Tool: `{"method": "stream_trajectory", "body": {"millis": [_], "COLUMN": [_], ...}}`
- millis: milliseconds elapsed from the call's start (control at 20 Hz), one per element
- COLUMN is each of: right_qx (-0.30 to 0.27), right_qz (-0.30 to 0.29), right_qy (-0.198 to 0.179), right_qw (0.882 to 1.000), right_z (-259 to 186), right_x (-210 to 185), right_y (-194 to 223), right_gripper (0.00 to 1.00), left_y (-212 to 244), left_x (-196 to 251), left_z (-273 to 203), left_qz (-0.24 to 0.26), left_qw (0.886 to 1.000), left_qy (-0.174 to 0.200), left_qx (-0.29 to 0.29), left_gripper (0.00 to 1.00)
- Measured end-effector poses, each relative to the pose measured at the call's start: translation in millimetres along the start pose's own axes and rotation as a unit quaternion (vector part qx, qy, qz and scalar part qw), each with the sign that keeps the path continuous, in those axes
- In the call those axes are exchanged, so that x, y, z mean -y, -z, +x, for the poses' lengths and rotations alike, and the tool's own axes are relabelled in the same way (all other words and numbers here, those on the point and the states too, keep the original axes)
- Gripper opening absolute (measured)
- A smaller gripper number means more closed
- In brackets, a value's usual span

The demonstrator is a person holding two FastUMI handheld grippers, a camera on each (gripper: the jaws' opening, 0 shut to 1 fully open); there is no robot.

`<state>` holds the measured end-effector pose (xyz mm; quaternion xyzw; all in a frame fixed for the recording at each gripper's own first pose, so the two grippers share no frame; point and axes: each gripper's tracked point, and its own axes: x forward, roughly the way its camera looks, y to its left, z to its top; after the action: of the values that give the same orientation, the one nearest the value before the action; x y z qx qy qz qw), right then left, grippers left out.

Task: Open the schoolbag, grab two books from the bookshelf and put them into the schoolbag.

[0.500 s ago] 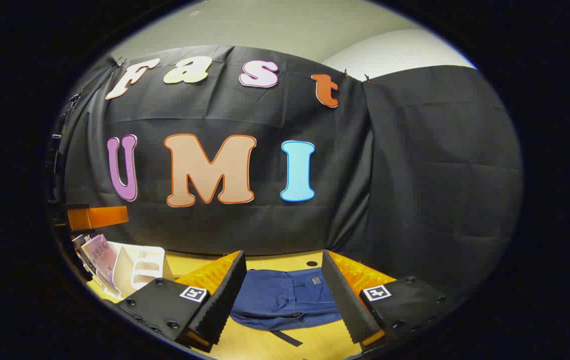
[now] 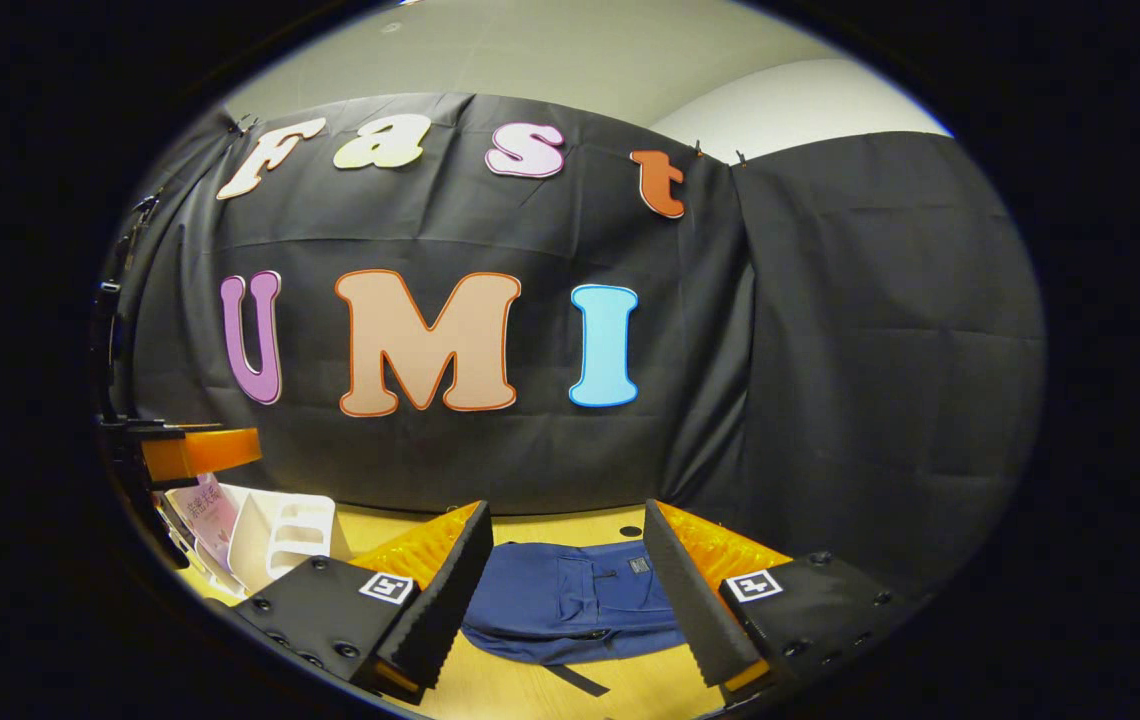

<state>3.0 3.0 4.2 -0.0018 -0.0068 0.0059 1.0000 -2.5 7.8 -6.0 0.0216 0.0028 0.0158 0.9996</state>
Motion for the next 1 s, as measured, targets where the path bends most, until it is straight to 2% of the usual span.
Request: {"method": "stream_trajectory", "body": {"millis": [450, 500, 600, 750, 800, 850, 950, 1000], "right_qx": [-0.006, -0.007, -0.009, -0.023, -0.03, -0.038, -0.055, -0.061], "right_qz": [-0.005, -0.007, -0.017, -0.042, -0.05, -0.059, -0.09, -0.108], "right_qy": [0.004, 0.006, 0.013, 0.015, 0.015, 0.017, 0.016, 0.013], "right_qw": [1.0, 1.0, 1.0, 0.999, 0.998, 0.997, 0.994, 0.992], "right_z": [4, 5, 8, 13, 14, 15, 18, 19], "right_x": [2, 2, 3, -1, -3, -5, -11, -15], "right_y": [5, 6, 13, 33, 42, 53, 76, 87], "right_gripper": [0.96, 0.97, 0.97, 0.96, 0.97, 0.97, 0.99, 0.96], "left_y": [2, 3, 5, 5, 6, 5, 4, 4], "left_x": [-13, -14, -17, -31, -37, -44, -61, -70], "left_z": [0, -1, -3, -11, -15, -20, -32, -37], "left_qz": [0.0, 0.001, 0.0, 0.001, 0.002, 0.005, 0.013, 0.017], "left_qw": [1.0, 1.0, 1.0, 0.999, 0.999, 0.998, 0.996, 0.995], "left_qy": [-0.02, -0.021, -0.025, -0.043, -0.051, -0.06, -0.083, -0.093], "left_qx": [-0.006, -0.006, -0.009, -0.01, -0.01, -0.01, -0.011, -0.013], "left_gripper": [0.94, 0.92, 0.94, 0.94, 0.91, 0.94, 0.94, 0.94]}}
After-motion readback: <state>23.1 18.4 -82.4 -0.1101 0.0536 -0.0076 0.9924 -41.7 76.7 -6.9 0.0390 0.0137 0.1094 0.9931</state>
